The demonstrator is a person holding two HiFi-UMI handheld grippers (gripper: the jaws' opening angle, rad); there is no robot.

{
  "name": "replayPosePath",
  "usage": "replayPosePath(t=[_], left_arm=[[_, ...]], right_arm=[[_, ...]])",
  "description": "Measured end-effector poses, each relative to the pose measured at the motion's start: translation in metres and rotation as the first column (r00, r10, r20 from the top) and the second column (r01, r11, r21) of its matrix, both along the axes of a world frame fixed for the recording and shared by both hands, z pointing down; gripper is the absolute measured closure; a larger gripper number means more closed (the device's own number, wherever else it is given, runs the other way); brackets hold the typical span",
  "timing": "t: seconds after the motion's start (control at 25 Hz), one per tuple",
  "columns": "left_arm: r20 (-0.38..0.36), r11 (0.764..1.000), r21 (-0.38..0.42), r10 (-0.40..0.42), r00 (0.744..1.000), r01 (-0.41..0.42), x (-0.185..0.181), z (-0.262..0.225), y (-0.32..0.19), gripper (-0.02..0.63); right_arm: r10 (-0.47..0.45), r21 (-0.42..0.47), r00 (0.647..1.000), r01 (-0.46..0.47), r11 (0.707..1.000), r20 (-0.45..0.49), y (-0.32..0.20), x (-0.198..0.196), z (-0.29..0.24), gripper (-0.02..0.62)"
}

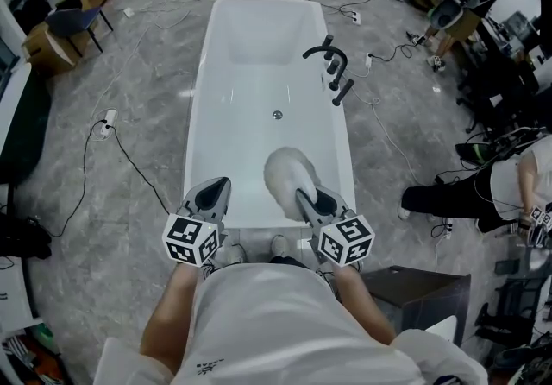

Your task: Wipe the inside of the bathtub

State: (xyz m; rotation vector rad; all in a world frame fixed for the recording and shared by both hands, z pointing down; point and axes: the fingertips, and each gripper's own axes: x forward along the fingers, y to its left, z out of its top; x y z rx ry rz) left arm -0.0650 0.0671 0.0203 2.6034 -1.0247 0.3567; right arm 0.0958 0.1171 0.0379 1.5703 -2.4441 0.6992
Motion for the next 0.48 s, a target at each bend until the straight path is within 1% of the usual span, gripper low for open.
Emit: replayPosePath(t=[0.48], left_arm=[[0.003, 1.000, -0.004, 0.006, 1.000, -0.006, 0.013, 0.001, 0.004, 0.594]], right_arm=[[-0.010, 0.024, 1.000, 0.010, 1.000, 0.010, 0.001, 0.003, -0.006, 0.499]])
